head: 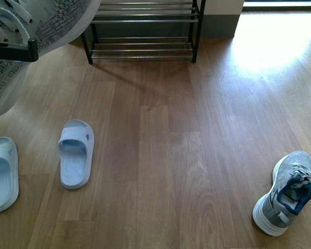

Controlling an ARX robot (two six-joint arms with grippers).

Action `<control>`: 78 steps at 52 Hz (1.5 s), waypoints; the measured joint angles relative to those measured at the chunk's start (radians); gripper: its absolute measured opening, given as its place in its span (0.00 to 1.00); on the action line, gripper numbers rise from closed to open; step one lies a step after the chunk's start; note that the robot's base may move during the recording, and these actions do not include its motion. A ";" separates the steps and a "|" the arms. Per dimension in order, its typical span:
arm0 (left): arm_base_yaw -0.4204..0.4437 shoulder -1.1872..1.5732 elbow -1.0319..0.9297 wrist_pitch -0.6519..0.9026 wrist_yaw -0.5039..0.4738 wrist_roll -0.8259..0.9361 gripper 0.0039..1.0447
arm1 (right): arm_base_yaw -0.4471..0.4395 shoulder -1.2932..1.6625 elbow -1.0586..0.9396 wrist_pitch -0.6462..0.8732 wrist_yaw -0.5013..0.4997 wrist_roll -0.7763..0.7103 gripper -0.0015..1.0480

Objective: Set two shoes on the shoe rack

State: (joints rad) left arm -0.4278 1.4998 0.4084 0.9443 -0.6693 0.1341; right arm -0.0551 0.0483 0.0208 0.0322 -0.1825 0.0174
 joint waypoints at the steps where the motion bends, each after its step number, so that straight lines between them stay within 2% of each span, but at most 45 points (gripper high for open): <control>1: 0.000 0.000 0.000 0.000 0.000 0.000 0.02 | -0.026 0.038 0.000 0.033 -0.074 0.000 0.91; 2: -0.001 0.000 0.000 0.000 0.000 0.000 0.02 | -0.053 0.113 0.000 0.097 -0.161 0.000 0.91; 4: -0.002 0.000 0.000 0.000 0.002 0.000 0.02 | -0.058 0.239 0.003 0.196 -0.211 -0.008 0.91; 7: -0.002 0.000 0.000 0.000 0.003 0.000 0.02 | -0.039 0.525 0.040 0.378 -0.166 -0.043 0.91; 12: -0.002 0.000 0.000 0.000 0.002 0.000 0.02 | -0.025 0.860 0.124 0.516 -0.078 -0.087 0.91; 27: -0.002 0.000 0.000 0.000 0.003 0.000 0.02 | -0.045 1.788 0.439 0.601 0.034 -0.046 0.91; 33: -0.002 0.000 0.000 0.000 0.003 0.000 0.02 | -0.092 2.062 0.592 0.555 0.069 0.011 0.91; 52: -0.002 0.000 0.000 0.000 0.003 0.000 0.02 | -0.158 2.444 0.845 0.480 0.146 0.073 0.91; 78: -0.002 0.000 0.000 0.000 0.003 0.000 0.02 | -0.229 2.607 1.007 0.434 0.183 0.076 0.91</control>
State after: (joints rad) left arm -0.4297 1.4998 0.4084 0.9443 -0.6659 0.1341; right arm -0.2840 2.6553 1.0275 0.4667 0.0002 0.0929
